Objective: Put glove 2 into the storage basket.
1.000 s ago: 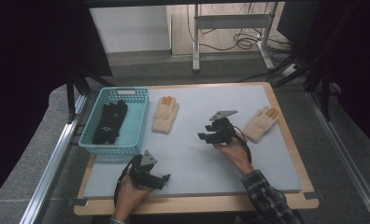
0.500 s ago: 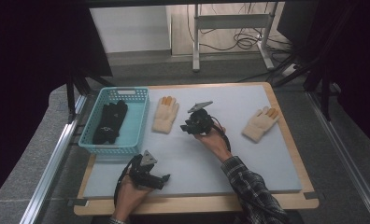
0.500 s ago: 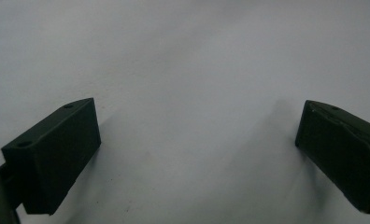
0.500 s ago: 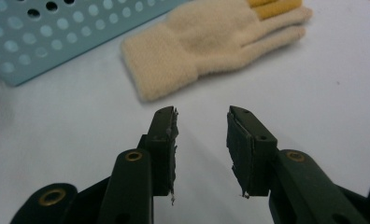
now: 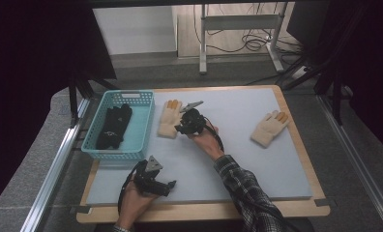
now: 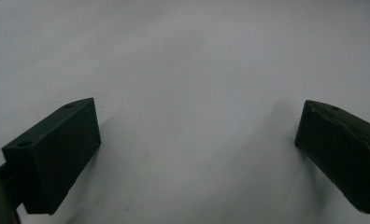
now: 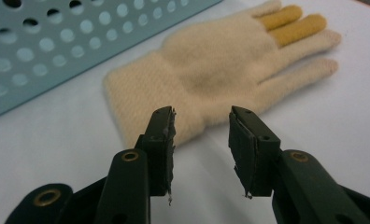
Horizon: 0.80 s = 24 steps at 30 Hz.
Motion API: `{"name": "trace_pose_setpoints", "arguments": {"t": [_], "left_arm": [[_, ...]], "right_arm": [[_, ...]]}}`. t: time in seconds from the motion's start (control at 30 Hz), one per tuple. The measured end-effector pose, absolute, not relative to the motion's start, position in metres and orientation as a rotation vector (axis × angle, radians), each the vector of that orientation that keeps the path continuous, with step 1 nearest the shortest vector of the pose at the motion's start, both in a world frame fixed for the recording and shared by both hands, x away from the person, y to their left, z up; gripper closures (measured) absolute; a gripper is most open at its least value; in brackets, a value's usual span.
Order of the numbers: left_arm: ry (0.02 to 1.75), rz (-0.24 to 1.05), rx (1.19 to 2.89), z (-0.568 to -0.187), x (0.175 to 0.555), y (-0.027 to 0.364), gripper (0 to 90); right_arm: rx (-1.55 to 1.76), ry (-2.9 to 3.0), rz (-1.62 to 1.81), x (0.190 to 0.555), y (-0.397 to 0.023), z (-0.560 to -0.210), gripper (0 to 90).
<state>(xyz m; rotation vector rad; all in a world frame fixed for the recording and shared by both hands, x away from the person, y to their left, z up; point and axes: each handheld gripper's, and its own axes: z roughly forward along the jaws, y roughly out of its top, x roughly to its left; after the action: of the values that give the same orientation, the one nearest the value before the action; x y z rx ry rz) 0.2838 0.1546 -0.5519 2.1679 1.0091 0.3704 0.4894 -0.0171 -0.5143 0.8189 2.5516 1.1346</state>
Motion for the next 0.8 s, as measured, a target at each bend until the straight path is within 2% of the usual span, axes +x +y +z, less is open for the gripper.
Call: {"name": "trace_pose_setpoints", "arguments": {"t": [0.13,0.4,0.53,0.6,0.73,0.8], "left_arm": [[1.01,0.372,2.166,-0.552,0.284,0.155,0.8],[1.012,0.371,2.165,-0.552,0.283,0.154,0.8],[1.012,0.371,2.165,-0.552,0.283,0.155,0.8],[1.011,0.371,2.165,-0.552,0.283,0.155,0.8],[1.012,0.37,2.165,-0.552,0.284,0.155,0.8],[1.012,0.37,2.165,-0.552,0.284,0.155,0.8]], "right_arm": [[0.822,2.535,1.129,0.496,-0.011,-0.514,58.2],[0.846,2.52,1.104,0.509,0.001,-0.521,49.2],[0.838,2.526,1.059,0.512,0.009,-0.527,48.8],[0.845,2.546,1.069,0.514,0.009,-0.529,55.3],[0.894,2.632,1.149,0.517,0.005,-0.53,79.7],[0.926,2.648,1.186,0.518,0.004,-0.531,86.5]]}}
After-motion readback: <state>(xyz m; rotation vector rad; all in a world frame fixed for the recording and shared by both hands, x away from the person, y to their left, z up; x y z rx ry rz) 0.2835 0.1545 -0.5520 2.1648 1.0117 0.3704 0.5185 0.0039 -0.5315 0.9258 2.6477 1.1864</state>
